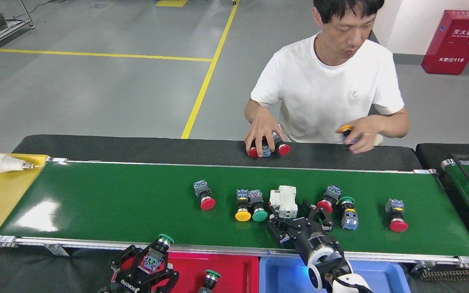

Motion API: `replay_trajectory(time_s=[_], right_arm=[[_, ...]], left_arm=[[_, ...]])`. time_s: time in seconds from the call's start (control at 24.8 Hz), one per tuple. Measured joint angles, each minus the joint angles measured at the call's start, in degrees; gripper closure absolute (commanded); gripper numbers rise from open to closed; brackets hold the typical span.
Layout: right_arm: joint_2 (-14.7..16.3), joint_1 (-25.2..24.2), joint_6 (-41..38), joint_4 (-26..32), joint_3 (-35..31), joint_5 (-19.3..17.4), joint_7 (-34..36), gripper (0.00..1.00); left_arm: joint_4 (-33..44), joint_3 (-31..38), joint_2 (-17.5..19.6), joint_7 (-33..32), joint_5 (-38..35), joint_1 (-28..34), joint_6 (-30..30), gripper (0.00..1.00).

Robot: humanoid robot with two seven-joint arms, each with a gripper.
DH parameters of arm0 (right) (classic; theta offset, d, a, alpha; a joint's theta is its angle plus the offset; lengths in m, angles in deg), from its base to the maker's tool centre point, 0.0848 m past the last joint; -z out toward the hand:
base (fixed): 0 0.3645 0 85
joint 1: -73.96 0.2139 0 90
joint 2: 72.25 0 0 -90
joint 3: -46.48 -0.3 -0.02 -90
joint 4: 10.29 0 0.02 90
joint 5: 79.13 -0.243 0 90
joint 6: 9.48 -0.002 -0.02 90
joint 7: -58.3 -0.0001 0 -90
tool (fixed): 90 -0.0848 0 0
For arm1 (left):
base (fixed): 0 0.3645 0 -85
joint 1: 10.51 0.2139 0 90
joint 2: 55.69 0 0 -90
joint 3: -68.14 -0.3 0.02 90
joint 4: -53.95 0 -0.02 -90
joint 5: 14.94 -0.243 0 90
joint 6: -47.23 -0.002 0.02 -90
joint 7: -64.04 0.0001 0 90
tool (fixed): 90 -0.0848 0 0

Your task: Pick switch part from conveyor to tray

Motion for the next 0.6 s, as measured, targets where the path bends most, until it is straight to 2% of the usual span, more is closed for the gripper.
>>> replay_trajectory(time_s=[0.08,0.12,0.16,0.24,0.32,0.4,0.6], right_arm=[[-0.66,2.20,0.57,-2.86,0.10,0.00,0.59,0.09],[-0.81,2.97,0.84,-4.05,0.17,-0.01,0.77,0.24],[-0.87,3.31,0.91,-4.71,0.27,0.00,1.05,0.47],[-0.66,3.56,1.11,-5.20,0.98,-0.01,1.39,0.61],[0.67,3.96,0.09,-5.25,2.00,-0.17,1.64,0.69],[1.72,4.20,-1.61,-5.28,2.10,-0.38,2.33,0.72],[1.87,4.21,-5.93,-5.30,2.09,-0.54,3.21,0.75]], left_arm=[[0.33,0.01,0.00,0.66,-0.14,0.66,0.12,0.00],[0.61,0.07,-0.01,0.89,-0.13,0.80,0.14,0.00],[1.10,0.35,-0.07,1.01,0.16,0.83,0.17,0.00],[2.30,1.38,-0.97,1.19,2.24,0.90,0.34,0.00],[3.10,4.31,-2.37,1.11,5.17,1.46,0.21,0.00],[3.20,9.52,-3.89,-0.23,6.99,2.40,-0.27,0.00],[2.95,19.35,-8.16,-3.86,7.64,2.48,-0.44,0.00]])
